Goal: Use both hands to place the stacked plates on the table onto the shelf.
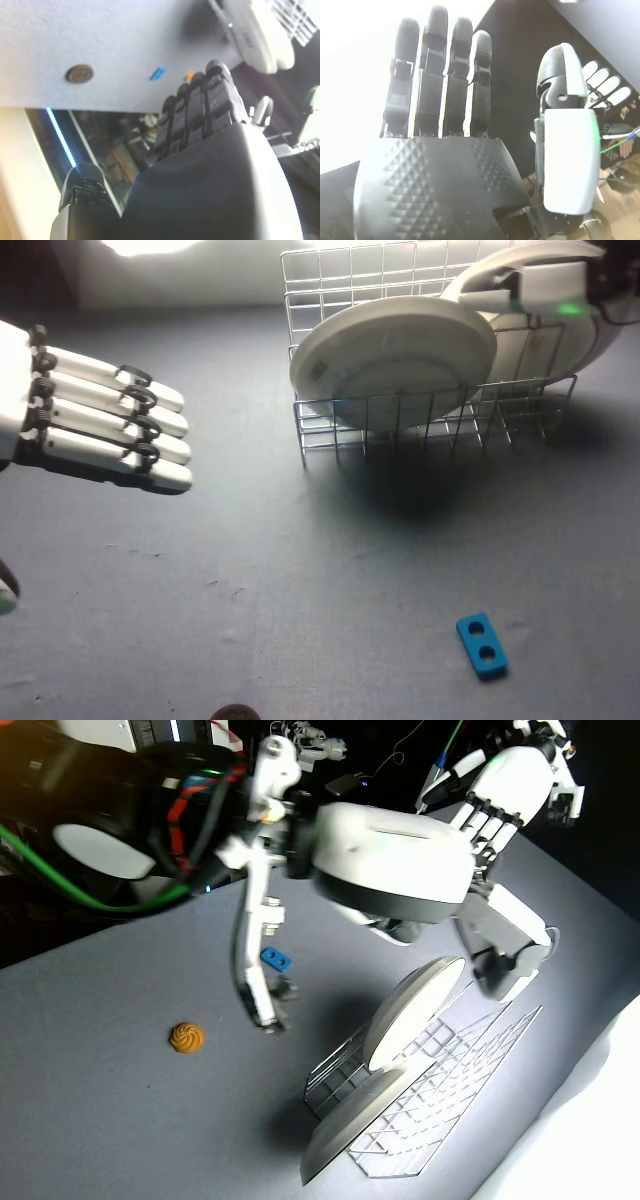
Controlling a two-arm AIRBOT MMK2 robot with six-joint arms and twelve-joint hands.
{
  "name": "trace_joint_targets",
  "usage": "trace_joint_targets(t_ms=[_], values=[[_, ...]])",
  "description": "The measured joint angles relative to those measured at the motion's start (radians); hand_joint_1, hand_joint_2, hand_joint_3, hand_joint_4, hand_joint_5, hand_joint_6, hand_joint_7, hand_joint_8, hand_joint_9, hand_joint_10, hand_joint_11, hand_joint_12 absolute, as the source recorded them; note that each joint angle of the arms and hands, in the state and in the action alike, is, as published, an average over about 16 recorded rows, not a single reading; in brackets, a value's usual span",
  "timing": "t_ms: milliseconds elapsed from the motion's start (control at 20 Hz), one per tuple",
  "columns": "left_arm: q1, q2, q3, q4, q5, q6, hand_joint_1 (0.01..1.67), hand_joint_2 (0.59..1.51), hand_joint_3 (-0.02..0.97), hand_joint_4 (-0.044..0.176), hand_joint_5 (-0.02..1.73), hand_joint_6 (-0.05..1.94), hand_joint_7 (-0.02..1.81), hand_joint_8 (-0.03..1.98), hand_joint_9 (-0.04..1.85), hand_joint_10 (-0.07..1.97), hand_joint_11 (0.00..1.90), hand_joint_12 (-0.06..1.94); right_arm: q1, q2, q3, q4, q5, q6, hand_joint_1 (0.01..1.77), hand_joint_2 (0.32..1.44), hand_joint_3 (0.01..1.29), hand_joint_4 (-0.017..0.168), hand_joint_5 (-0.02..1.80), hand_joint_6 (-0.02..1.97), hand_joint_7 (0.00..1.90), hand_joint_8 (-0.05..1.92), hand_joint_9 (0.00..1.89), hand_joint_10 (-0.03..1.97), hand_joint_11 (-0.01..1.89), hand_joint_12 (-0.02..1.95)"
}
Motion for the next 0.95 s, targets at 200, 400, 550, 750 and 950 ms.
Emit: trace_joint_targets(t_ms=[200,400,550,750,950], values=[[0.006,-0.003,-0.035,-0.025,-0.004,0.014,0.01,1.104,0.009,0.001,0.08,0.01,0.13,0.01,0.10,0.01,0.02,0.11,-0.014,0.062,-0.045,-0.023,-0.005,0.009,0.69,1.03,0.02,0.002,0.85,0.04,0.97,0.01,0.97,0.02,0.47,1.13],[0.000,-0.001,-0.060,-0.030,-0.004,0.026,0.01,1.104,0.009,0.000,0.11,0.01,0.19,0.01,0.15,0.01,0.02,0.20,-0.031,0.103,-0.073,-0.087,-0.009,0.062,0.67,1.03,0.02,0.002,0.88,0.04,1.01,0.01,0.99,0.02,0.48,1.09],[-0.004,0.000,-0.074,-0.028,-0.004,0.031,0.01,1.103,0.009,0.000,0.14,0.01,0.24,0.01,0.21,0.01,0.02,0.33,-0.044,0.120,-0.077,-0.188,-0.011,0.162,0.66,1.02,0.02,0.002,0.88,0.04,1.04,0.01,1.01,0.02,0.49,1.06],[-0.008,0.003,-0.083,-0.025,-0.003,0.036,0.01,1.104,0.009,0.000,0.18,0.01,0.30,0.01,0.27,0.02,0.02,0.46,-0.057,0.131,-0.075,-0.303,-0.006,0.277,0.67,1.02,0.02,0.002,0.88,0.04,1.05,0.01,1.03,0.02,0.50,1.06],[-0.005,0.003,-0.087,-0.021,-0.002,0.041,0.01,1.104,0.009,0.001,0.20,0.01,0.33,0.01,0.30,0.02,0.02,0.54,-0.067,0.136,-0.070,-0.405,-0.005,0.382,0.68,1.02,0.02,0.002,0.88,0.04,1.06,0.01,1.03,0.02,0.49,1.07]])
